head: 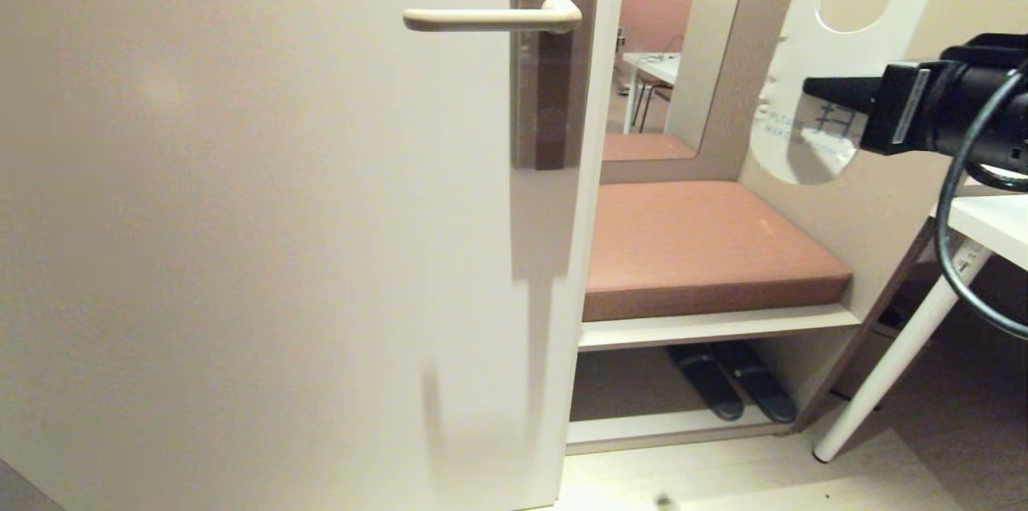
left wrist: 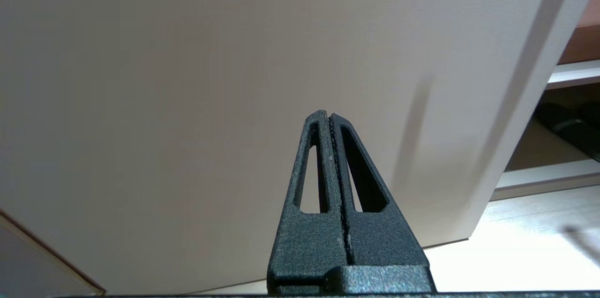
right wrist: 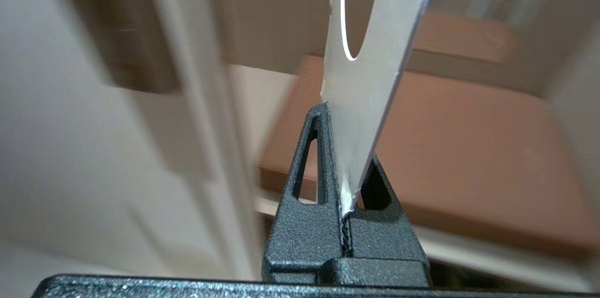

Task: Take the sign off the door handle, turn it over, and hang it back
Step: Hand it to the other hand

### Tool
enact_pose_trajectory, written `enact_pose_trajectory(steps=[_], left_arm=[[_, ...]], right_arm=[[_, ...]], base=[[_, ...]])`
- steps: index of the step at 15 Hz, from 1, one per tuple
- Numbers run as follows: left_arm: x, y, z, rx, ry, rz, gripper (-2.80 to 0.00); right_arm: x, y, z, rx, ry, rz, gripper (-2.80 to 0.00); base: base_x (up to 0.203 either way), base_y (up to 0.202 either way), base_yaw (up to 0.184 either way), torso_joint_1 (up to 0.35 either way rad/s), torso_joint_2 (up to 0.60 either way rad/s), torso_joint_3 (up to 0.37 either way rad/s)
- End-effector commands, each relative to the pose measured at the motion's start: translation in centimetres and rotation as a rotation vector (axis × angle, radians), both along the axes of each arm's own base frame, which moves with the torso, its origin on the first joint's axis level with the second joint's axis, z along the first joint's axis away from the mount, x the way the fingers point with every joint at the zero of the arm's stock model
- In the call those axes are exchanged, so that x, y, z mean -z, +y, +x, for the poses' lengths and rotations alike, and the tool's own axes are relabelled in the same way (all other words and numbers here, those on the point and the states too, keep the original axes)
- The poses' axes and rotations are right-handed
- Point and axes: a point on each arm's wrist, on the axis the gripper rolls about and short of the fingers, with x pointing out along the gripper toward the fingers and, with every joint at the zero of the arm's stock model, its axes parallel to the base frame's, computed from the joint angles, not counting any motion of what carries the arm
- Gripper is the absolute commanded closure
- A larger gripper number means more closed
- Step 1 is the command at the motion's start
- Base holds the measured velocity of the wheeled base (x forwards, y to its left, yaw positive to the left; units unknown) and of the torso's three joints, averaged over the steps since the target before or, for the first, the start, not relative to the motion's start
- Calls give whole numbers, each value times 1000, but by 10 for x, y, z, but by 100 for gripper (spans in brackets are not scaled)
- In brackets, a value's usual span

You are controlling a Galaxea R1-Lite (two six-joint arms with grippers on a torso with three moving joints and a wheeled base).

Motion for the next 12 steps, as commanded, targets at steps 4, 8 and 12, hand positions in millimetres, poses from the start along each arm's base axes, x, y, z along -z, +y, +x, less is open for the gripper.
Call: enact_pose_trajectory(steps=[4, 8, 12], left_arm=[[0, 0, 0, 0, 1, 0, 0], [0, 0, 0, 0, 1, 0, 0], [0, 0, 0, 0, 1, 0, 0]], right_arm=[[1, -49, -56, 177, -49, 9, 0], [31, -65, -109, 245, -57, 2, 0], [94, -72, -164, 278, -24, -10, 0]], base=[[0, 0, 0, 0, 0, 0], [0, 0, 0, 0, 0, 0], [0, 0, 0, 0, 0, 0]])
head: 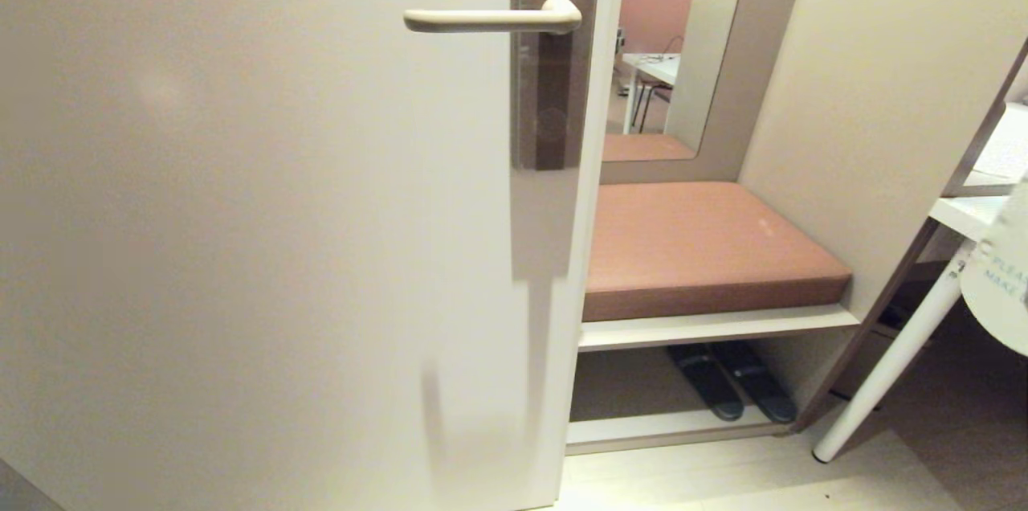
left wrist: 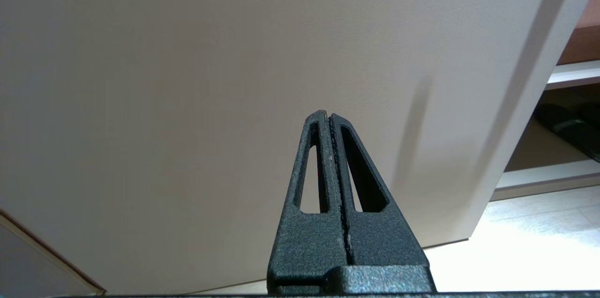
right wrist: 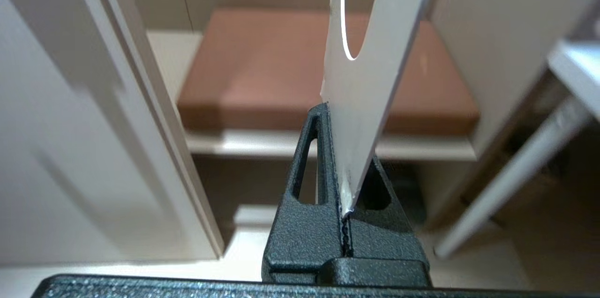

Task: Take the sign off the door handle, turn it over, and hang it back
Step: Hand it to the other hand

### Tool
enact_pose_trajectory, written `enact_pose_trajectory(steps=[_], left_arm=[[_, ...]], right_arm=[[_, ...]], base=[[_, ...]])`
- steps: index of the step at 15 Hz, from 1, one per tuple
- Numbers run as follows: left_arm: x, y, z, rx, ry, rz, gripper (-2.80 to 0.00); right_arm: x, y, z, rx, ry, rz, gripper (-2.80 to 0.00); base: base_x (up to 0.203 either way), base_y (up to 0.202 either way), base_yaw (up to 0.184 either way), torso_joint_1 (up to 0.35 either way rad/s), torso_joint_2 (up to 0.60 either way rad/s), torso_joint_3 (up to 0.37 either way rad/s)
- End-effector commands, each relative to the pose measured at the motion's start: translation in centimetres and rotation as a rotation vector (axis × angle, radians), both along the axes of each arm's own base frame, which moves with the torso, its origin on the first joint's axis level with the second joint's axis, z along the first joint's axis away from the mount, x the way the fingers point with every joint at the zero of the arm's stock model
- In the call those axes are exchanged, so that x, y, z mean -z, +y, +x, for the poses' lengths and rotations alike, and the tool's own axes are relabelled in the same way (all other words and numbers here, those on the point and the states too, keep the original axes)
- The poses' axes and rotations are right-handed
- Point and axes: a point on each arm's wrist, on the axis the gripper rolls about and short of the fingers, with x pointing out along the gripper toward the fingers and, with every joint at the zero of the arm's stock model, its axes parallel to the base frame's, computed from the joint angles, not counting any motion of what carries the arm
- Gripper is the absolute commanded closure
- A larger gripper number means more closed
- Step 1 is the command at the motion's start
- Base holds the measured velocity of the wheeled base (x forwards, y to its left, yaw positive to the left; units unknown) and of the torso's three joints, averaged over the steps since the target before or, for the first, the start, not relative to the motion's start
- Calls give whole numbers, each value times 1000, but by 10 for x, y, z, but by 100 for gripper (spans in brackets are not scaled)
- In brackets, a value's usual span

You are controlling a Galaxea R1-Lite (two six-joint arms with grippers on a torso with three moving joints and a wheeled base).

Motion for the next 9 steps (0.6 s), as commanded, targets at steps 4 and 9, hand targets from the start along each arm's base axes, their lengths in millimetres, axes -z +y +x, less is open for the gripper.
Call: enact_pose_trajectory(steps=[4, 9], left_arm=[[0, 0, 0, 0, 0, 1, 0], [0, 0, 0, 0, 0, 1, 0]], right_arm=[[84, -5, -64, 18, -5, -1, 0], [133, -5, -85, 15, -17, 4, 0]], base=[[0, 0, 0, 0, 0, 0], [0, 0, 0, 0, 0, 0]])
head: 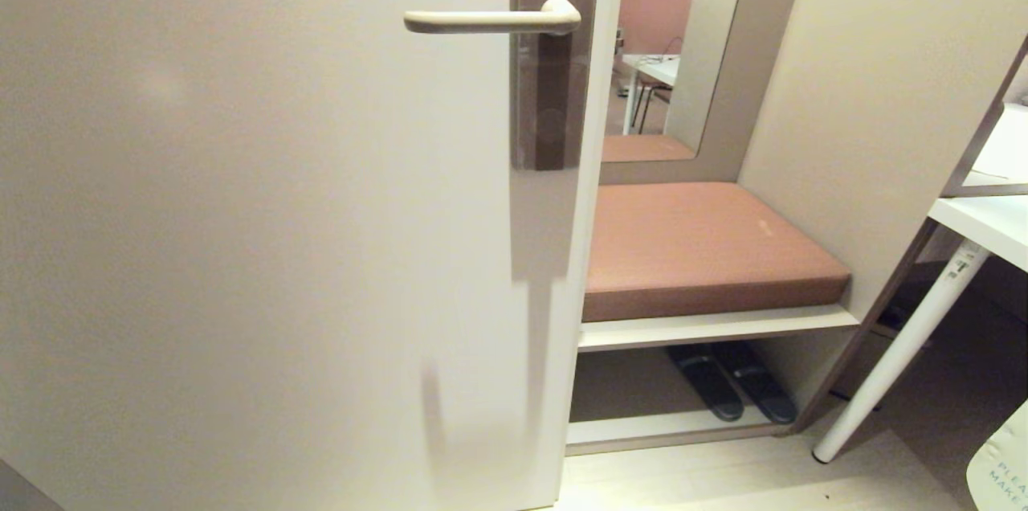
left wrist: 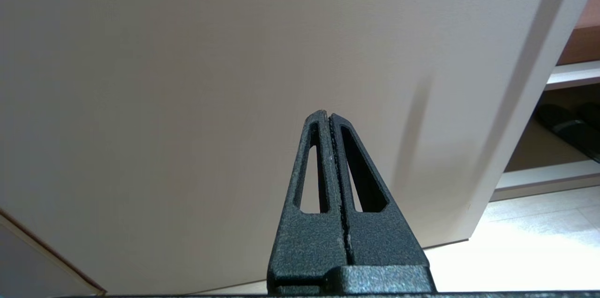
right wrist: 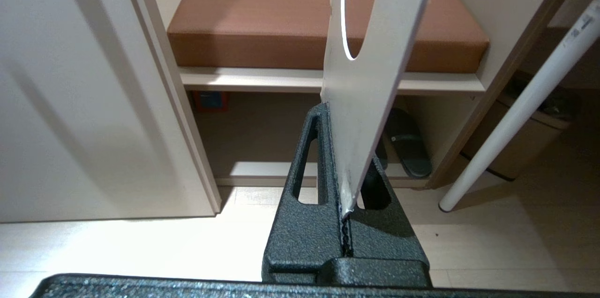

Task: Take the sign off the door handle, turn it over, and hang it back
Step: Hand it to the other hand

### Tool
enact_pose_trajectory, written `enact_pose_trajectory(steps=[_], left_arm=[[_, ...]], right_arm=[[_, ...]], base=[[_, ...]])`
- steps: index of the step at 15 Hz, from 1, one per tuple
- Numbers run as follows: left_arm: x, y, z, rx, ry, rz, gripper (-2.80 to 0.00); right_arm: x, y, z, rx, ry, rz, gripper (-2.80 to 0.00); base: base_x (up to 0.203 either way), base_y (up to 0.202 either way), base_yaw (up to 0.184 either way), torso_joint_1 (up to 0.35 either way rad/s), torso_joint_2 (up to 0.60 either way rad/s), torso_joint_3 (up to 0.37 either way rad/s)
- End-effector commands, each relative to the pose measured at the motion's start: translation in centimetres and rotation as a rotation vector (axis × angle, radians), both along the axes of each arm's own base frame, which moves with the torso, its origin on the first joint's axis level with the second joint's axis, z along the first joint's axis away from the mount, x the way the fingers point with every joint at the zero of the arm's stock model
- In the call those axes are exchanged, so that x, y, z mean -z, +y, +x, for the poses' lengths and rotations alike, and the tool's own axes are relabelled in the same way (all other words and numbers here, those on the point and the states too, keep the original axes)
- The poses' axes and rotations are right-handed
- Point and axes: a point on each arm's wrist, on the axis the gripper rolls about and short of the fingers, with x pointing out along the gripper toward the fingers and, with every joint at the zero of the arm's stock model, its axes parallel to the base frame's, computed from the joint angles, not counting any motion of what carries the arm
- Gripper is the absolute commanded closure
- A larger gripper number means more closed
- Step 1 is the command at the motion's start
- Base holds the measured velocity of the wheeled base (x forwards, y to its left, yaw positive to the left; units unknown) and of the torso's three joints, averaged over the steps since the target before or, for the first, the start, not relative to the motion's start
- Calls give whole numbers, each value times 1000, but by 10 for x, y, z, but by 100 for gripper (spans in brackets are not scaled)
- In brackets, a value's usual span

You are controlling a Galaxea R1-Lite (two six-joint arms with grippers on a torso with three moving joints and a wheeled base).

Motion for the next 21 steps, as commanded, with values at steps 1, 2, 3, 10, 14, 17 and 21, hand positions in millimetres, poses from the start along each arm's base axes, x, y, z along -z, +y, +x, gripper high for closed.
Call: enact_pose_trajectory(steps=[1, 2, 3, 10, 14, 17, 21], left_arm=[[0, 0, 0, 0, 1, 0, 0], [0, 0, 0, 0, 1, 0, 0], [0, 0, 0, 0, 1, 0, 0], [0, 0, 0, 0, 1, 0, 0], [0, 0, 0, 0, 1, 0, 0], [0, 0, 0, 0, 1, 0, 0], [0, 0, 0, 0, 1, 0, 0]], right_arm=[[19, 0, -12, 3, -48, 3, 0], [24, 0, -14, 3, -59, 4, 0], [31, 0, -17, 2, -65, 3, 0], [44, 0, -26, 4, -95, 2, 0], [45, 0, -32, 8, -161, 3, 0], [45, 0, -33, 12, -178, 9, 0], [45, 0, -33, 12, -178, 11, 0]], base=[[0, 0, 0, 0, 0, 0], [0, 0, 0, 0, 0, 0], [0, 0, 0, 0, 0, 0], [0, 0, 0, 0, 0, 0], [0, 0, 0, 0, 0, 0], [0, 0, 0, 0, 0, 0], [0, 0, 0, 0, 0, 0]])
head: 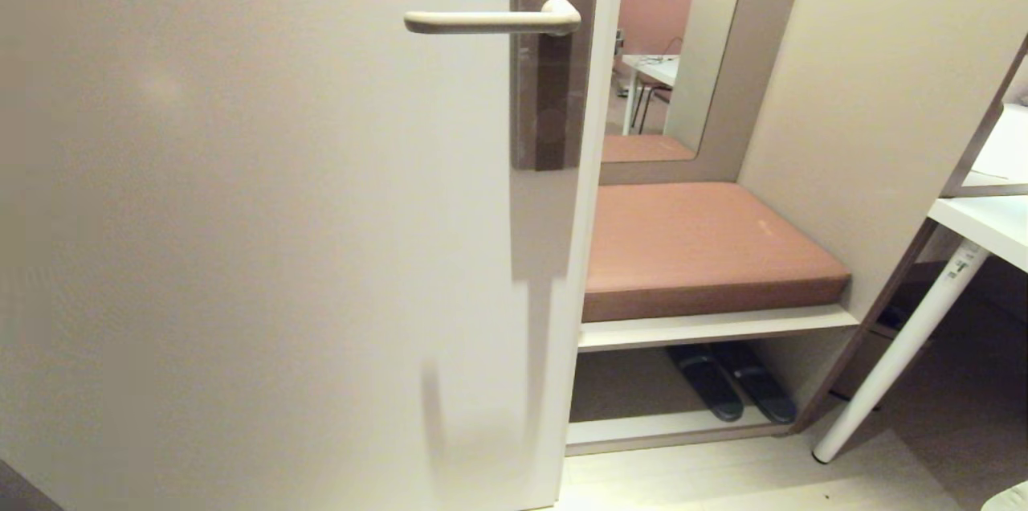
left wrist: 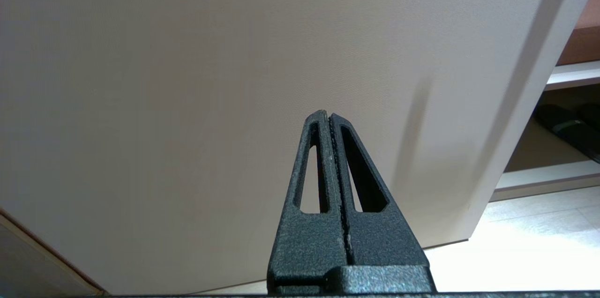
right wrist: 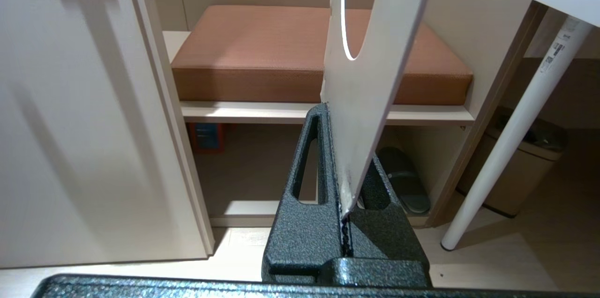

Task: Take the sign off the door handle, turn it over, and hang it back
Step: Hand it to the other hand

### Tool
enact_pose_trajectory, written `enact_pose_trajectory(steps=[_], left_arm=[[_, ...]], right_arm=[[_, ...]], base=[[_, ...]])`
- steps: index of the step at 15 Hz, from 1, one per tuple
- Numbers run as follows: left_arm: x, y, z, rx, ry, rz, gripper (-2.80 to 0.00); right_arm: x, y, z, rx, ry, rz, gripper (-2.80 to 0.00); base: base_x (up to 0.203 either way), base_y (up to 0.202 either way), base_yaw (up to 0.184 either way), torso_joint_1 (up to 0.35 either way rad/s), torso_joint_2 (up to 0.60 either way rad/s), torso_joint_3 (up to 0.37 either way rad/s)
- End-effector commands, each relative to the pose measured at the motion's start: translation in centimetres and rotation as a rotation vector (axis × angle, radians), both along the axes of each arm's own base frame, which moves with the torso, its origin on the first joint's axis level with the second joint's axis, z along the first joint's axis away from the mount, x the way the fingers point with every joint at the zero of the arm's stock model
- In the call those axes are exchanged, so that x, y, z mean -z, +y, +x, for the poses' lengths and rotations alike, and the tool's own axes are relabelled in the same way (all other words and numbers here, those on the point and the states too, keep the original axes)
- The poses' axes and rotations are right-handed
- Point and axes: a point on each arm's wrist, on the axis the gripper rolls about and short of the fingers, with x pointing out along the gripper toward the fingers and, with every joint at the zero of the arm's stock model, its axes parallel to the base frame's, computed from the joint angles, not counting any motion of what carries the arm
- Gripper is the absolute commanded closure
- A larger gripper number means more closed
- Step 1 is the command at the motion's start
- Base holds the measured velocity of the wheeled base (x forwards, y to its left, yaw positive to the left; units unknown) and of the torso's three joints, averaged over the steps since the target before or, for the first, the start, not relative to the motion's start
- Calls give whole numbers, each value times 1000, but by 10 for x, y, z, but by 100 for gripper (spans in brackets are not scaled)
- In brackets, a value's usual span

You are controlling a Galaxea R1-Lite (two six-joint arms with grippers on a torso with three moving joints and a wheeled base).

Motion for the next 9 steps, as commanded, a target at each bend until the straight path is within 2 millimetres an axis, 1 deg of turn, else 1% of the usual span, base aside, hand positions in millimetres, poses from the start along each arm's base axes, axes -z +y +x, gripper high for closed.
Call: enact_pose_trajectory(steps=[1, 3, 6, 9], left_arm=[[0, 0, 0, 0, 0, 1, 0], [0, 0, 0, 0, 0, 1, 0], [0, 0, 0, 0, 0, 1, 0], [0, 0, 0, 0, 0, 1, 0]], right_arm=[[0, 0, 0, -1, -1, 2, 0], [0, 0, 0, 0, -8, 29, 0], [2, -1, 0, 35, -3, 129, 0], [2, -1, 0, 37, -3, 139, 0]], base=[[0, 0, 0, 0, 0, 0], [0, 0, 0, 0, 0, 0], [0, 0, 0, 0, 0, 0], [0, 0, 0, 0, 0, 0]])
